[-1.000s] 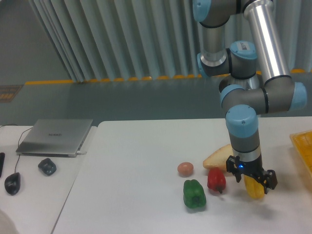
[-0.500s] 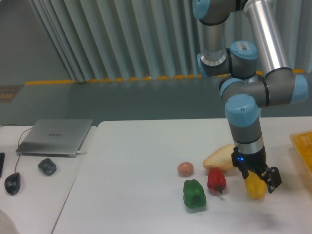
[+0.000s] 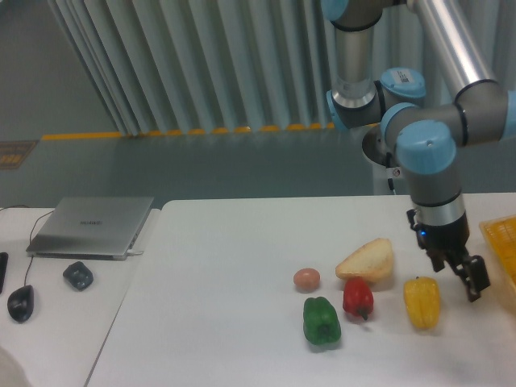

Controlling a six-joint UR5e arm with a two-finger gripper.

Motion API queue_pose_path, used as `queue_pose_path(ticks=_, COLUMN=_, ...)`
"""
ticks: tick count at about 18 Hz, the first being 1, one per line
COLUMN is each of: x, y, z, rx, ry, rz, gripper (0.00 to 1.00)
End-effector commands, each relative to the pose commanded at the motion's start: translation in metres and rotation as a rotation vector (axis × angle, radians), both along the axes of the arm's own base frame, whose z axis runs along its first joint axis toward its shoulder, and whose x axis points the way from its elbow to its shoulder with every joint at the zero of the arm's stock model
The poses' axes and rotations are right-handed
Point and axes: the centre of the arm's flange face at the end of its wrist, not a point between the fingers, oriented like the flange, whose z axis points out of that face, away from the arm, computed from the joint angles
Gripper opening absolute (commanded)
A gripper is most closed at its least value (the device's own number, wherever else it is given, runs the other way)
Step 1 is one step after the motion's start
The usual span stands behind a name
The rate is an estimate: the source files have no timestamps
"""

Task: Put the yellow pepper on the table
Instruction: 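Open the gripper and lift it away from the yellow pepper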

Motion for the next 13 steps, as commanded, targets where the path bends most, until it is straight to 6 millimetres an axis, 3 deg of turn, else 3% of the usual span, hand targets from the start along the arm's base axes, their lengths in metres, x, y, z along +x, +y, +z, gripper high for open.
queue_pose_path(ticks=5, x=-0.016, y=-0.017, z=0.000, rx=-0.006, ry=-0.031, rz=0.023, gripper=1.00)
queue_pose_path(ticks=8, x=-0.027, y=-0.033, z=0.016, rx=0.031, ry=-0.045, rz=-0.029, gripper=1.00)
queue_pose_path(ticks=13, x=-0.041, y=-0.050, z=0.014, rx=0.024, ry=-0.082, rz=-0.060, gripper=1.00)
